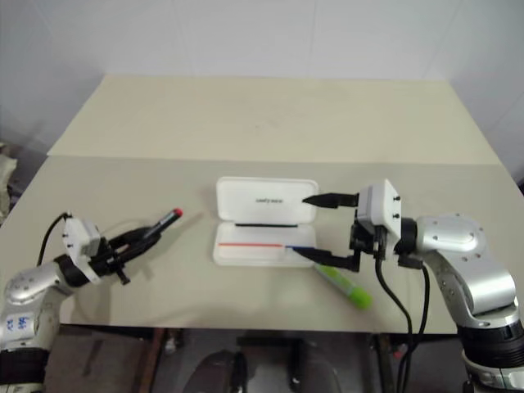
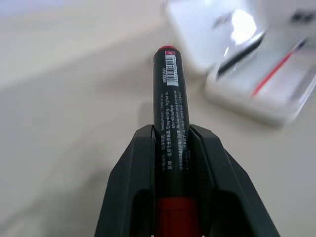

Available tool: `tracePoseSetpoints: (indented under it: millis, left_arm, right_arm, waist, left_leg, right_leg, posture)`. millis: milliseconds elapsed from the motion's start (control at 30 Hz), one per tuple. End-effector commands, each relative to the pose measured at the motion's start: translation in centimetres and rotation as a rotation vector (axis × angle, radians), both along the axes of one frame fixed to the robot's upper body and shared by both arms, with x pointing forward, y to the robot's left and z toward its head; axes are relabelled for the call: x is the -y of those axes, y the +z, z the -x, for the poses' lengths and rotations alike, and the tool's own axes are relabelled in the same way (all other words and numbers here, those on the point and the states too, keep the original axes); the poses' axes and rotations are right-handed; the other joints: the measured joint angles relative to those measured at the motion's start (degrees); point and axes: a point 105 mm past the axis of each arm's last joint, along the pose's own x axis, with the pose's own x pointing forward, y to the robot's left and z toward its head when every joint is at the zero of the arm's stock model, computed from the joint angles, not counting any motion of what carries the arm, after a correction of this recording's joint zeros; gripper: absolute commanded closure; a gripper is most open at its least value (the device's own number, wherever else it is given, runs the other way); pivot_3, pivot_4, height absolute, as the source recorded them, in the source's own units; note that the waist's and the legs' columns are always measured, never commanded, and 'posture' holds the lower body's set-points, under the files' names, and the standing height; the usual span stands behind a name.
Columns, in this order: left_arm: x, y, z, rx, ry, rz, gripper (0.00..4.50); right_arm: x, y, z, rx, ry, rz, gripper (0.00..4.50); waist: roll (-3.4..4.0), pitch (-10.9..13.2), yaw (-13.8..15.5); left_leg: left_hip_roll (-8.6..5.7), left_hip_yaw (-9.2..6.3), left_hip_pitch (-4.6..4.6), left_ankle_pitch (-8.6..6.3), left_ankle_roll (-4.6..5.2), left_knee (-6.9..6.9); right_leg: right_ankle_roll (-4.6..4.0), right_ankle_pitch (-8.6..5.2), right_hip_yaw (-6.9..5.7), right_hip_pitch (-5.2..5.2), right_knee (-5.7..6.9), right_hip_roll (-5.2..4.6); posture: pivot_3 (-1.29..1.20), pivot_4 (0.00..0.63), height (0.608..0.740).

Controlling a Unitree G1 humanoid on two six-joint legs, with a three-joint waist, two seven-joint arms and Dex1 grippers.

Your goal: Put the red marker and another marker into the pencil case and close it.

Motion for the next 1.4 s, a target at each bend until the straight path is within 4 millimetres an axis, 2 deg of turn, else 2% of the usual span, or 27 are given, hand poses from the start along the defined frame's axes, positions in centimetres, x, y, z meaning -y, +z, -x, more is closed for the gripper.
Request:
tracePoseSetpoints:
  millis: [33,233,400,500,600,733,900,1033,1200,1400]
  left_arm:
    - [0.6,1.7,0.4,0.015,-0.104,-0.013,3.95]
    - [3.5,3.1,0.2,0.050,-0.285,-0.149,3.95]
    - [5.7,2.9,-0.2,0.075,-0.369,-0.215,3.95]
    - [7.2,2.8,-1.2,0.107,-0.369,-0.274,3.95]
    - [8.9,3.0,-1.7,0.113,-0.397,-0.271,3.95]
    - [12.9,2.4,-3.2,0.115,-0.452,-0.295,3.95]
    - [14.6,1.7,-4.1,0.110,-0.481,-0.319,3.95]
    - [16.3,0.7,-5.2,0.101,-0.511,-0.339,3.95]
    - [17.0,-0.7,-5.7,0.102,-0.548,-0.393,3.95]
    - [17.6,-1.1,-6.0,0.108,-0.562,-0.405,3.95]
  right_arm:
    - [-0.1,0.4,-0.1,0.038,-0.007,-0.015,0.00]
    - [0.3,0.3,0.4,0.053,-0.036,-0.028,0.00]
    - [0.6,0.3,0.8,0.059,-0.067,-0.032,0.00]
    - [1.1,0.3,1.2,0.065,-0.100,-0.032,0.00]
    - [1.5,0.4,1.4,0.080,-0.135,-0.036,0.00]
    - [1.9,0.3,2.2,0.079,-0.180,-0.047,0.00]
    - [2.0,0.3,2.3,0.081,-0.204,-0.048,0.00]
    - [2.1,0.4,2.4,0.083,-0.230,-0.048,0.00]
    - [2.2,0.4,2.5,0.086,-0.252,-0.049,0.00]
    - [2.0,0.5,2.7,0.085,-0.265,-0.051,0.00]
  waist:
    - [0.00,0.00,-0.08]
    - [-0.01,0.00,-0.09]
    - [-0.01,0.00,0.12]
    - [-0.03,0.00,0.17]
    - [-0.04,0.00,0.21]
    - [-0.07,-0.01,0.52]
    - [-0.10,-0.03,-0.36]
    - [-0.11,-0.02,0.18]
    - [-0.12,-0.02,0.12]
    - [-0.13,-0.02,0.22]
  left_leg:
    - [-0.01,0.08,-0.03,0.00,0.01,0.00]
    - [-0.07,0.29,-0.44,0.00,0.09,0.20]
    - [-0.09,0.31,-0.43,0.02,0.12,0.23]
    - [-0.11,0.31,-0.44,0.03,0.14,0.25]
    - [-0.12,0.32,-0.44,0.04,0.15,0.27]
    - [-0.13,0.37,-0.50,0.06,0.15,0.37]
    - [-0.10,0.44,-0.43,0.06,0.15,0.43]
    - [-0.11,0.39,-0.45,0.09,0.10,0.51]
    - [-0.09,0.38,-0.46,0.07,0.14,0.65]
    - [-0.05,0.33,-0.54,0.02,0.22,0.86]
  right_leg:
    - [0.02,-0.01,-0.10,-0.07,0.01,0.02]
    - [0.12,0.04,-0.06,-0.55,0.19,0.03]
    - [0.12,0.04,-0.04,-0.55,0.29,0.07]
    - [0.13,0.05,-0.02,-0.55,0.30,0.08]
    - [0.15,0.06,-0.01,-0.55,0.32,0.29]
    - [0.22,0.10,0.05,-0.54,0.31,0.46]
    - [0.25,0.14,0.24,-0.55,0.32,0.64]
    - [0.18,0.15,0.21,-0.55,0.38,0.80]
    - [0.13,0.18,0.23,-0.55,0.41,0.80]
    - [0.14,0.18,0.21,-0.55,0.47,0.78]
  posture:
    - [0.00,0.150,0.740]
    - [0.00,0.150,0.740]
    - [0.00,0.150,0.740]
    - [0.00,0.150,0.740]
    - [0.00,0.150,0.740]
    - [0.00,0.150,0.740]
    - [0.00,0.150,0.740]
    - [0.00,0.150,0.740]
    - [0.00,0.150,0.740]
    - [0.00,0.150,0.740]
